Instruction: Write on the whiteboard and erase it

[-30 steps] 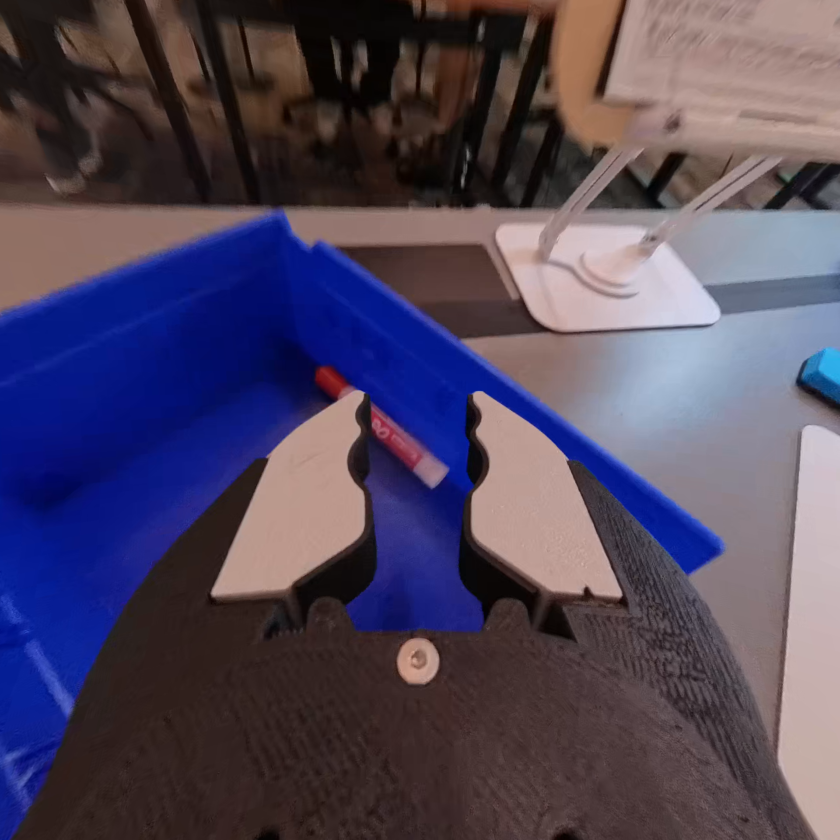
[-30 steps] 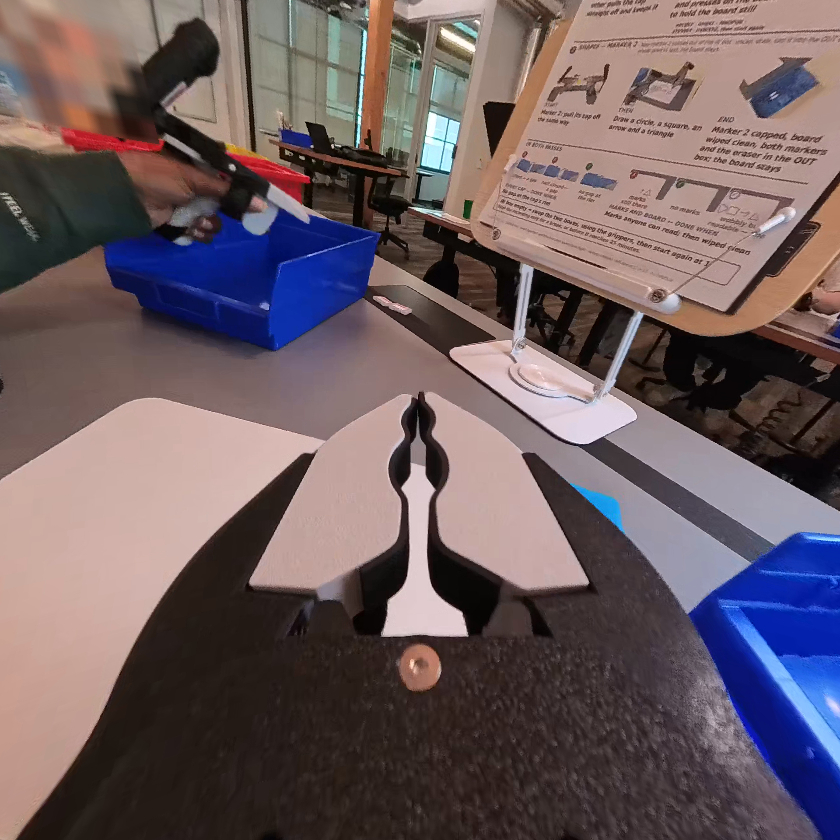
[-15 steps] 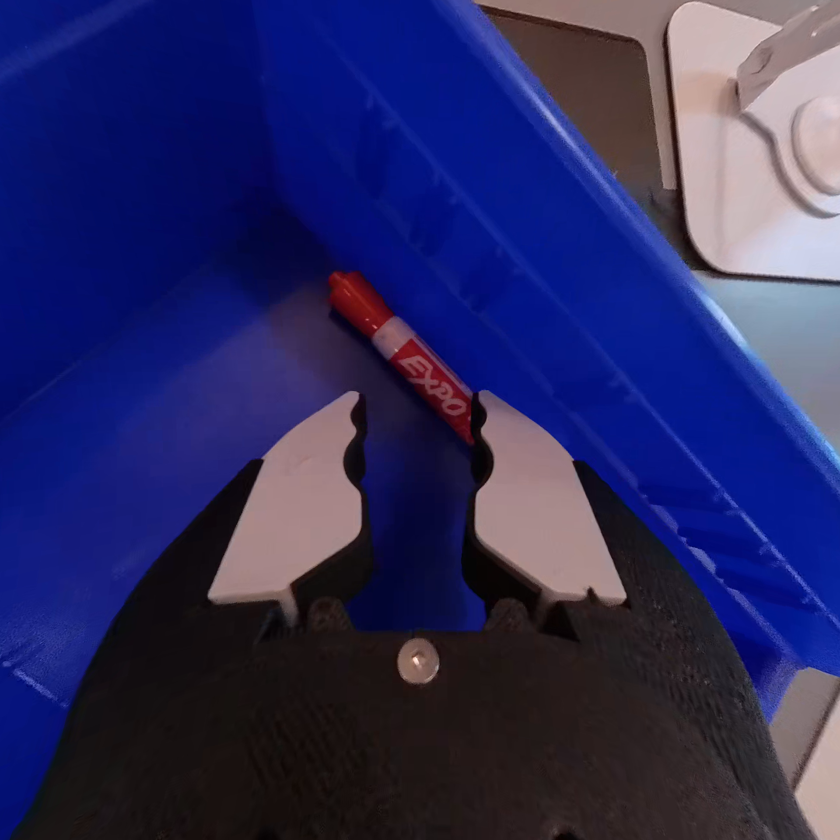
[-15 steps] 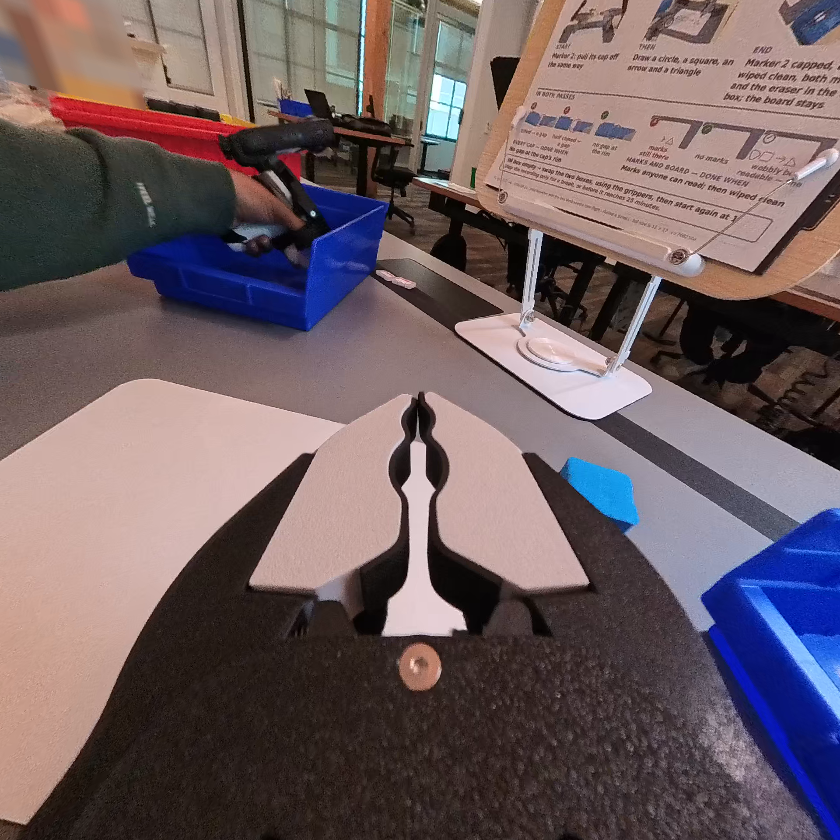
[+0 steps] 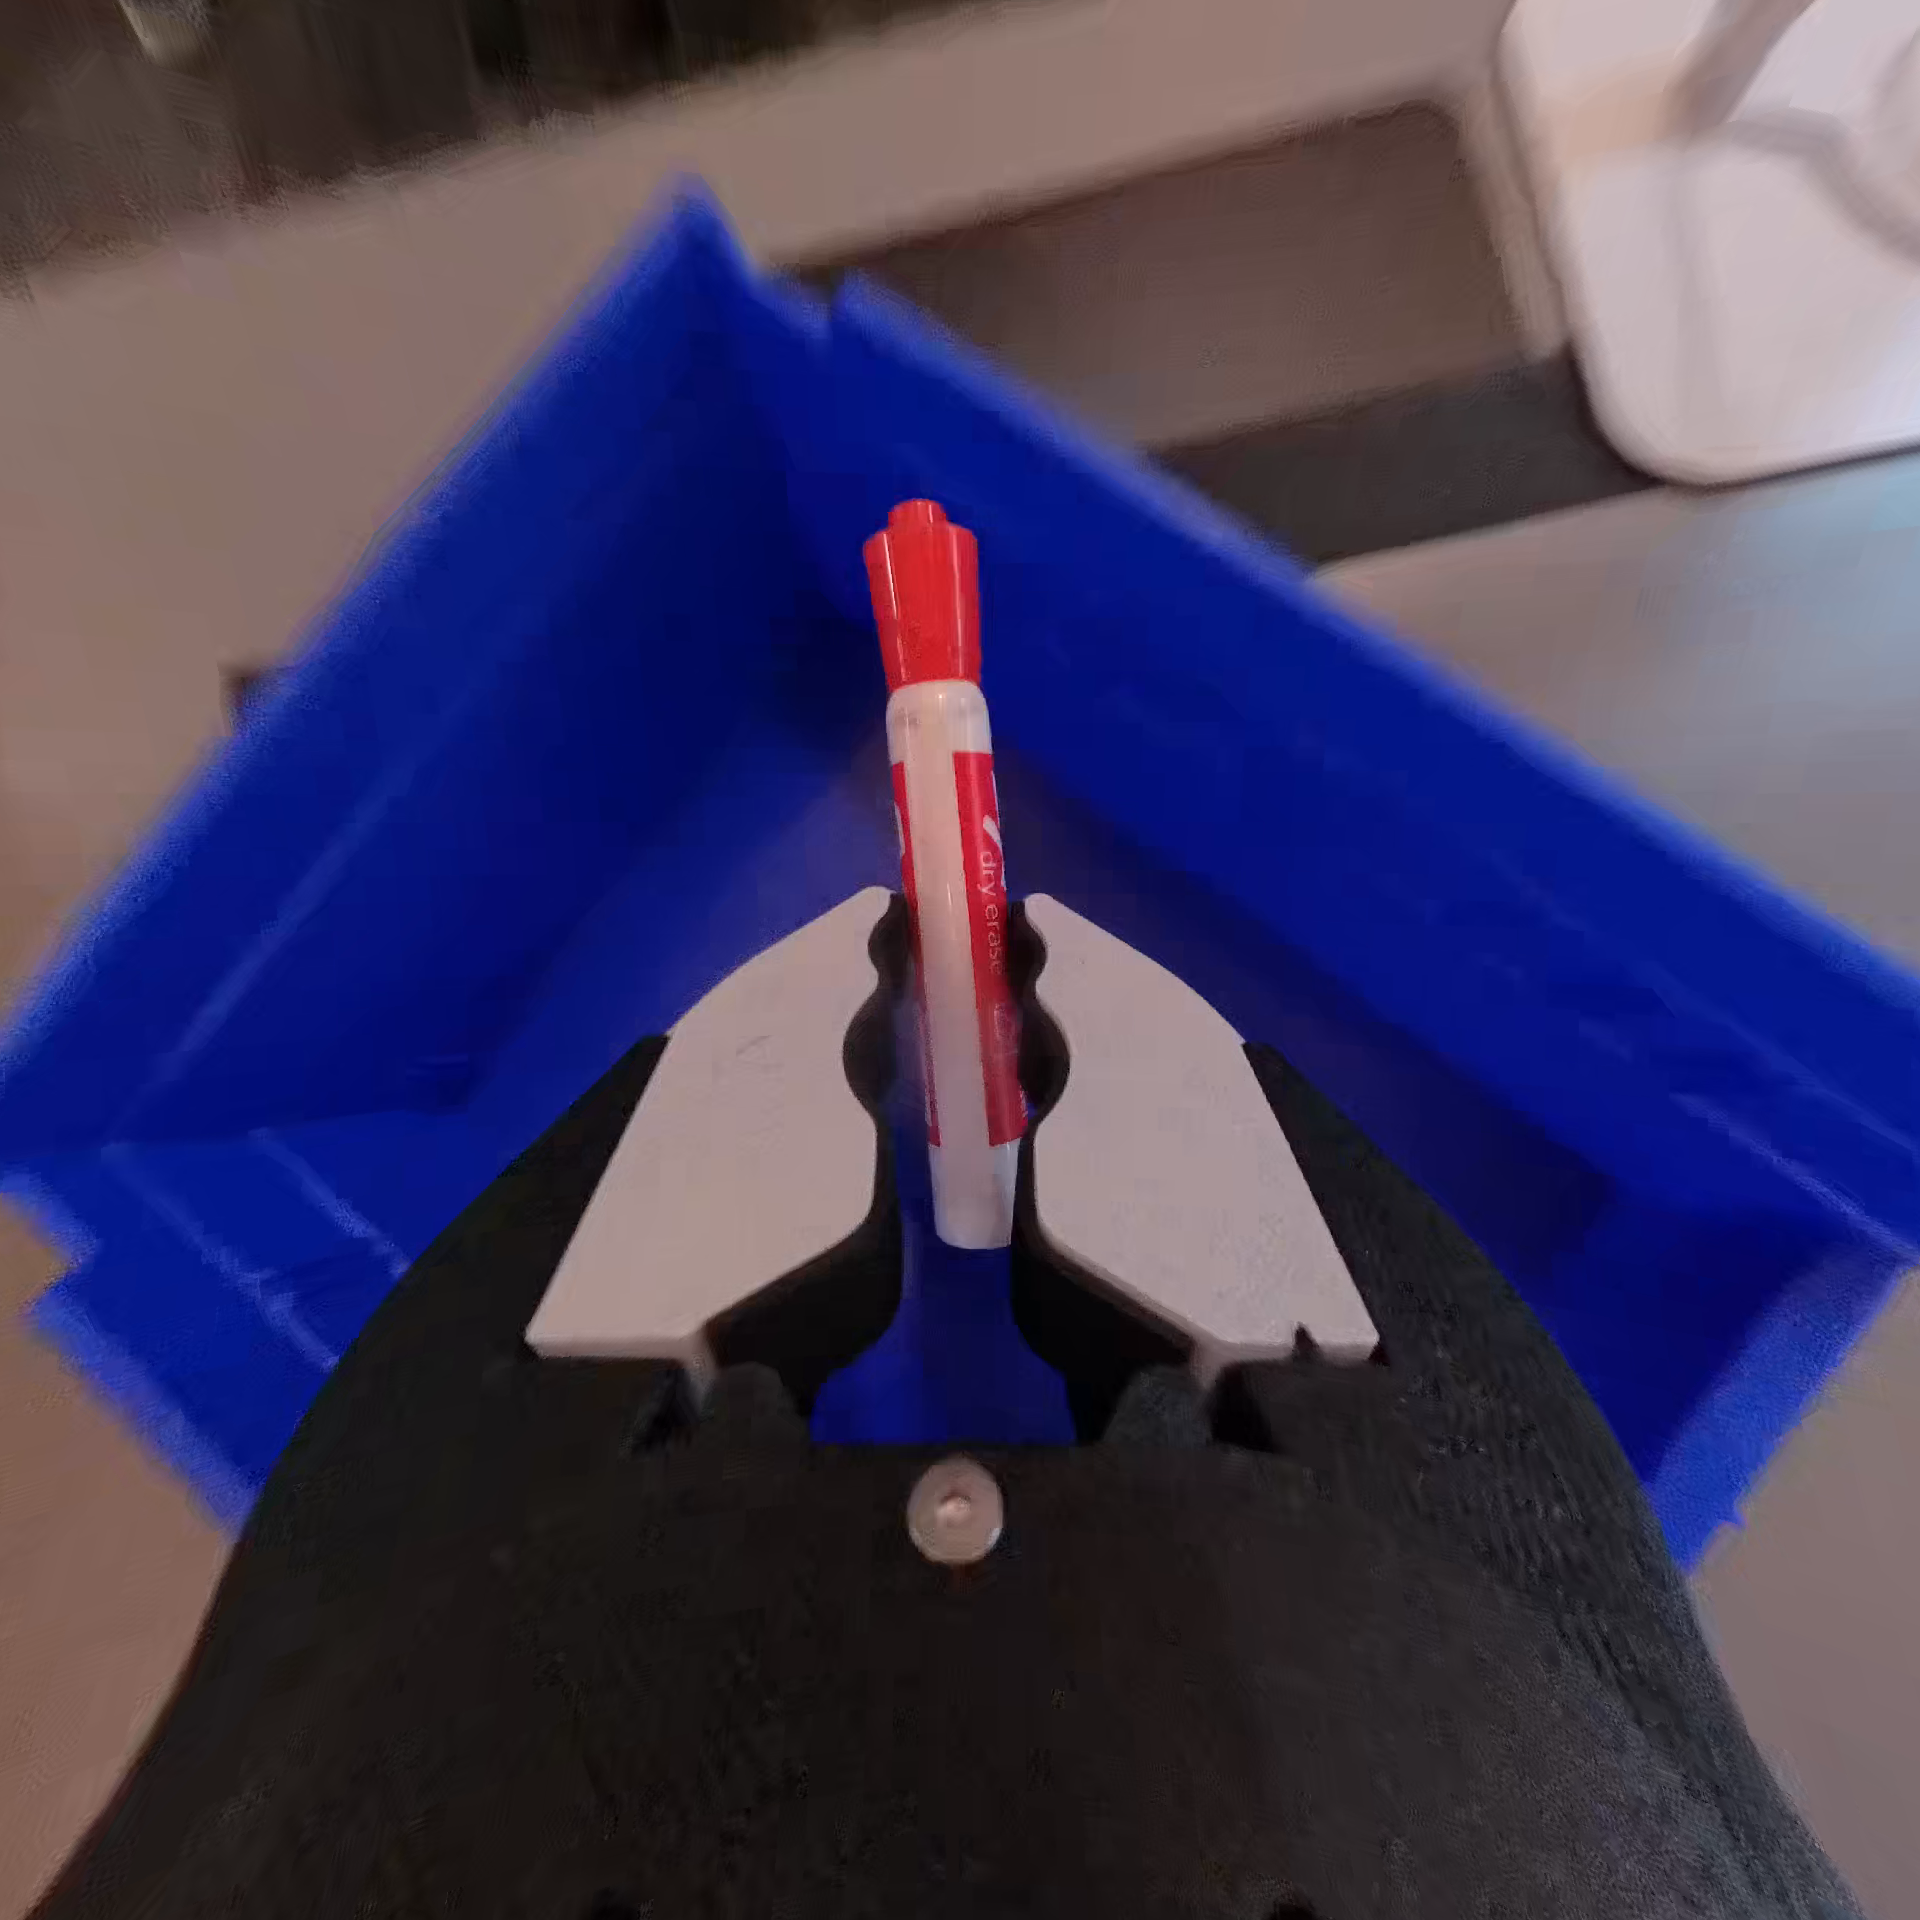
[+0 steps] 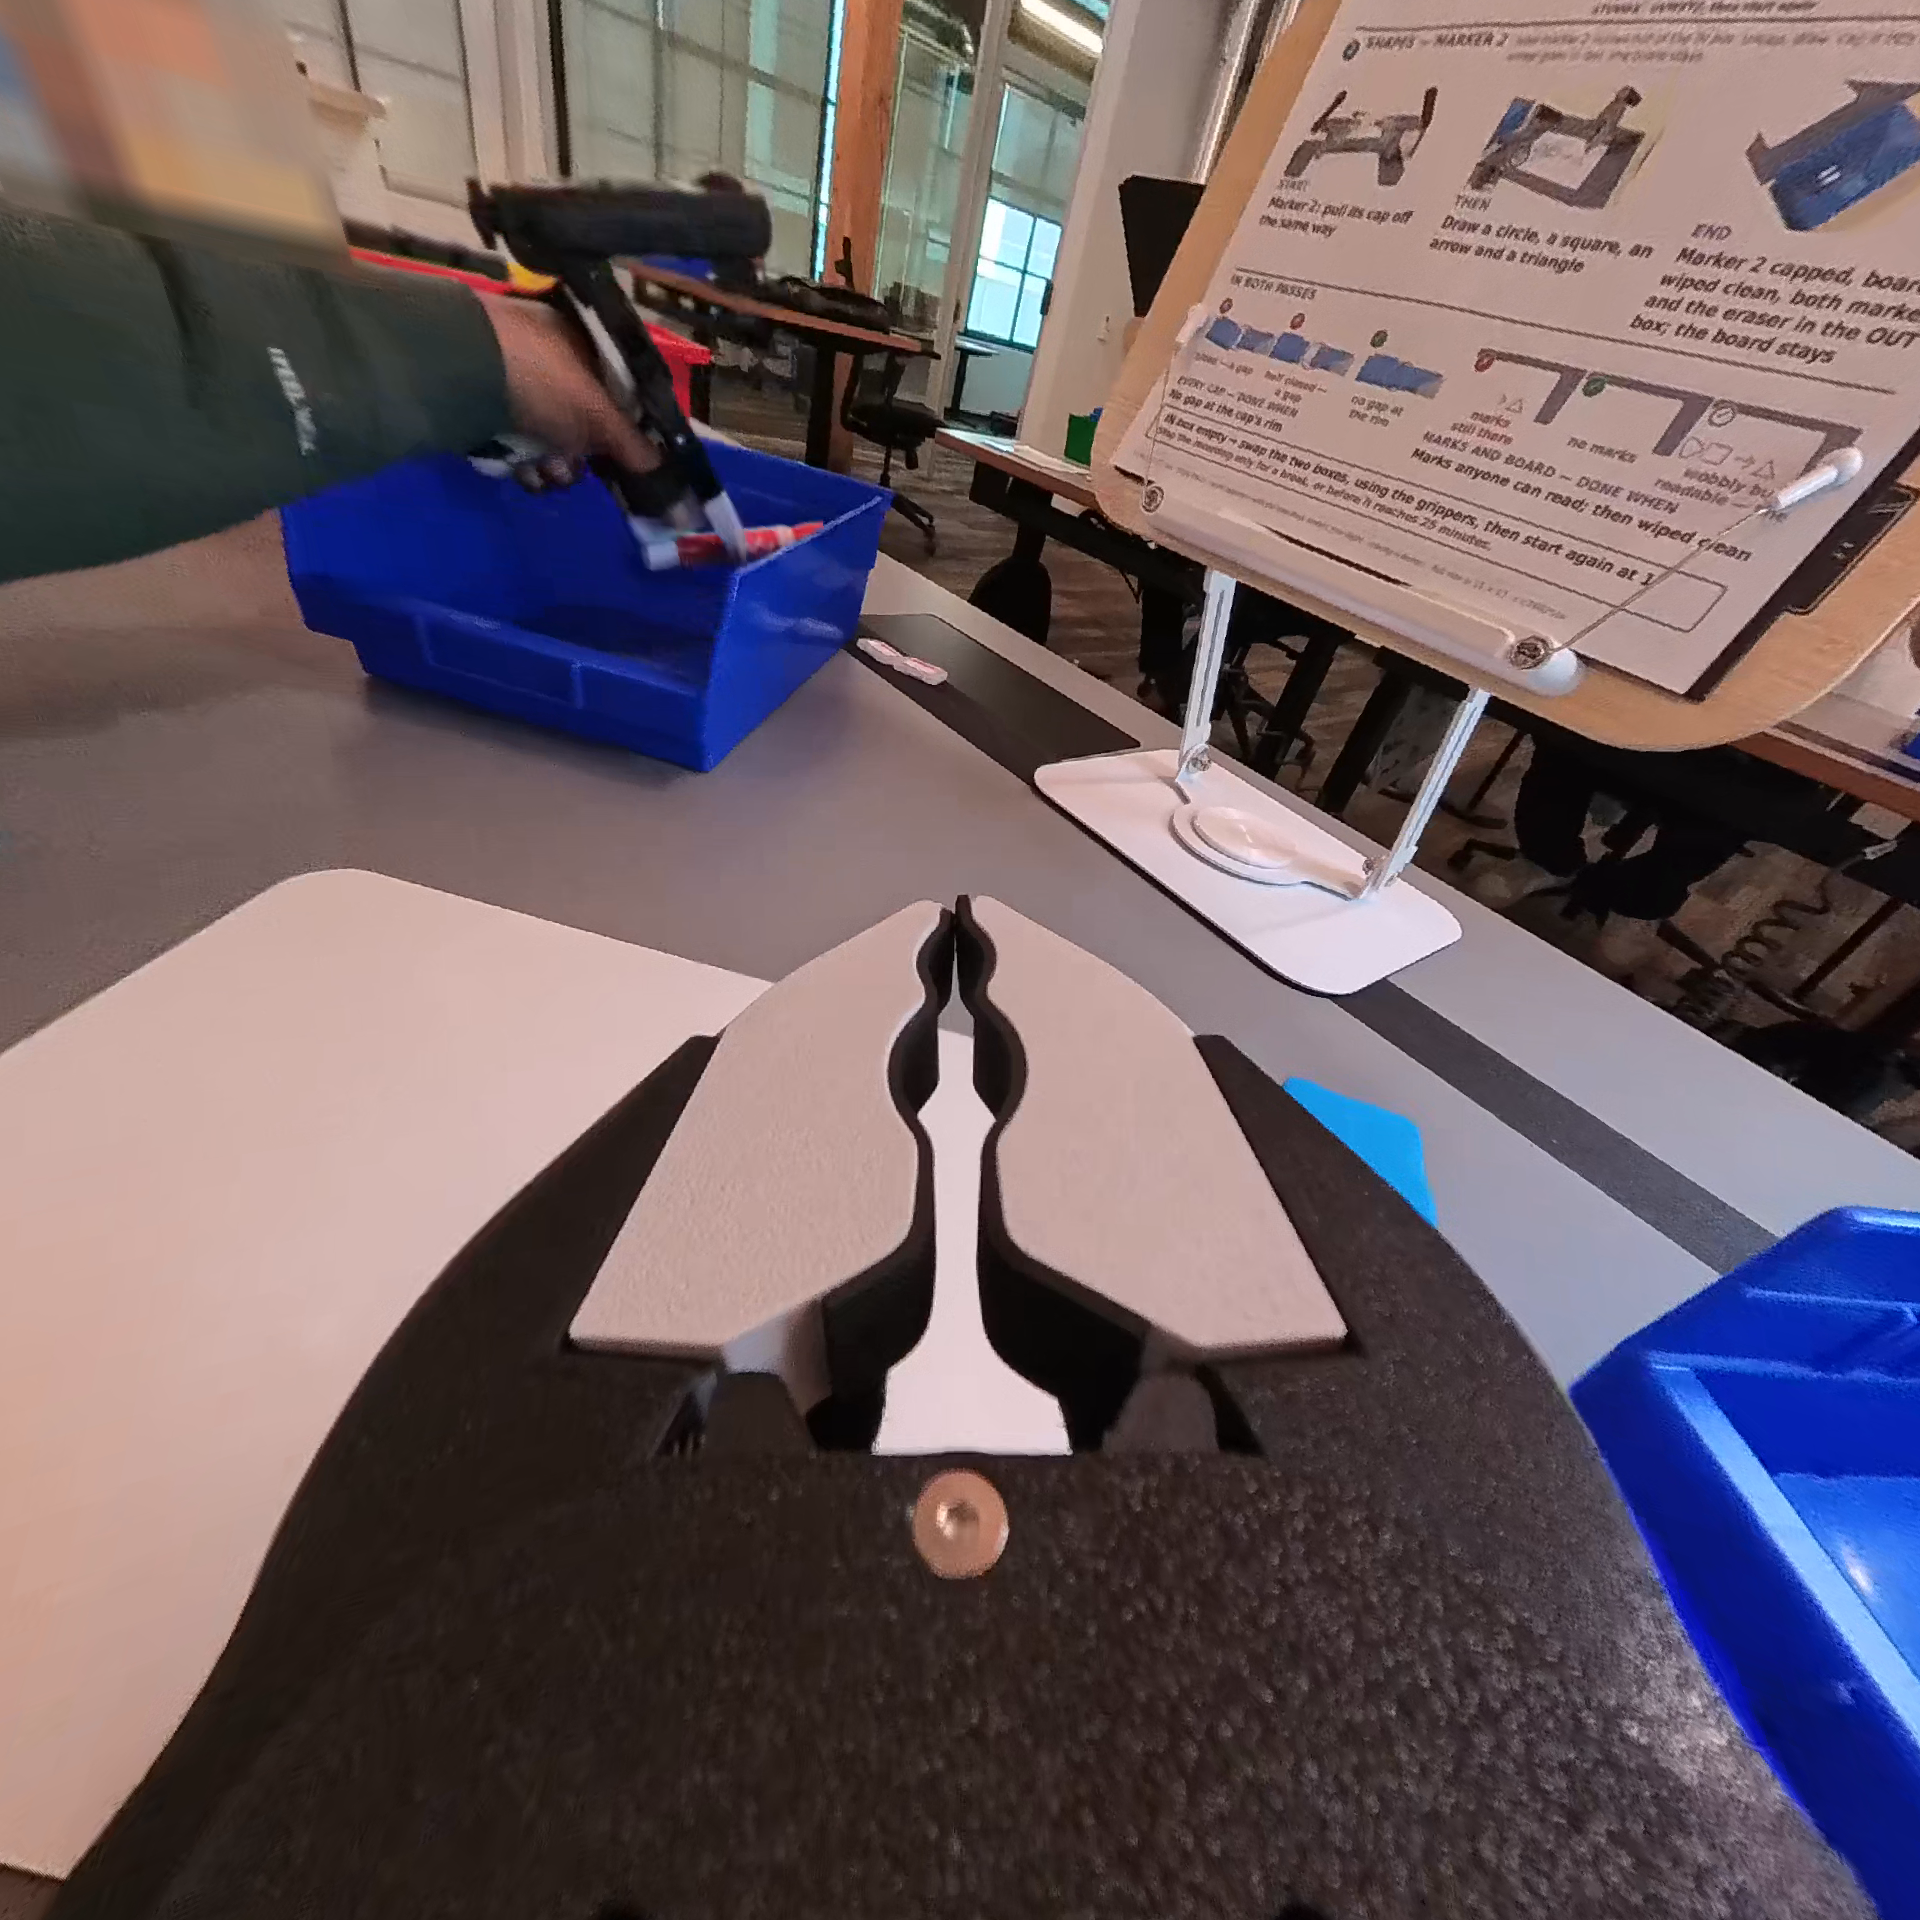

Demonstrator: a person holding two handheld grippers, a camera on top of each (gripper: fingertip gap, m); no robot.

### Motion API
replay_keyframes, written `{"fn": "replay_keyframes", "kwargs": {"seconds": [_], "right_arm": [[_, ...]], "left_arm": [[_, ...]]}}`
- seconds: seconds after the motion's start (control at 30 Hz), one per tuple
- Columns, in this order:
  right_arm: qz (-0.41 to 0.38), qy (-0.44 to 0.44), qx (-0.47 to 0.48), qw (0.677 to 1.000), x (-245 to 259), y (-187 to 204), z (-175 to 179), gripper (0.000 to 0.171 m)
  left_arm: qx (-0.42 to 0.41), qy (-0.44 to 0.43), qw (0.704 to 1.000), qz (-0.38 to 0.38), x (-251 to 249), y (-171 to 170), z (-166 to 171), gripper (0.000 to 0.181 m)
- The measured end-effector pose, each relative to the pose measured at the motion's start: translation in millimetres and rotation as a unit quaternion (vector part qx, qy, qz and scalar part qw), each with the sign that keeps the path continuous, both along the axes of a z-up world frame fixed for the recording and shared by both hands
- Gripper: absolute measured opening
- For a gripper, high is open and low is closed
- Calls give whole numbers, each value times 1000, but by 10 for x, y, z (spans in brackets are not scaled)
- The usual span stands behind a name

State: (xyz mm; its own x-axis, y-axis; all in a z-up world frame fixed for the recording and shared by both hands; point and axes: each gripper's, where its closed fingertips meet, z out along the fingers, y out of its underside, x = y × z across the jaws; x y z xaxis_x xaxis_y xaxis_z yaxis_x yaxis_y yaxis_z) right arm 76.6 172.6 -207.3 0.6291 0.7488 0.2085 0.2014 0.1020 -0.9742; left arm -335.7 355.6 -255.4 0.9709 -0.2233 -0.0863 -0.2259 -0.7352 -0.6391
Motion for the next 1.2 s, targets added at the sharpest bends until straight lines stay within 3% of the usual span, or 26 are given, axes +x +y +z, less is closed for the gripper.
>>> {"fn": "replay_keyframes", "kwargs": {"seconds": [0.1, 0.17, 0.23, 0.33, 0.4, 0.57, 0.73, 0.9, 0.97, 1.07, 1.2], "right_arm": [[6, 11, -8, 1000, -24, -9, -6, 0], [17, 16, -5, 1000, -66, -43, 6, 2], [47, 31, -6, 998, -175, -149, 68, 9], [89, 58, 3, 994, -398, -355, 291, 18], [94, 34, 36, 994, -556, -461, 412, 27], [35, -64, 135, 988, -946, -624, 397, 54], [5, -98, 158, 983, -1199, -528, 248, 61], [-23, -79, 201, 976, -1033, -427, 345, 31], [-23, -70, 185, 980, -951, -364, 367, 41], [14, -92, 185, 978, -1016, -429, 217, 51], [33, -96, 212, 972, -1111, -524, 182, 43]], "left_arm": [[156, -65, 980, -106, 530, -185, 861, 19], [220, -160, 938, -217, 1160, -565, 1291, 19], [255, -242, 877, -327, 1770, -1070, 1499, 19], [219, -404, 789, -408, 2464, -1747, 1477, 19], [168, -504, 738, -417, 2764, -2029, 1380, 19], [114, -649, 655, -370, 3060, -2220, 1164, 19], [115, -690, 630, -338, 3083, -2261, 1040, 19], [135, -685, 638, -325, 2861, -2152, 1006, 18], [129, -692, 637, -315, 2857, -2142, 957, 18], [103, -717, 612, -316, 2889, -2171, 959, 18], [52, -724, 600, -336, 3053, -2346, 895, 18]]}}
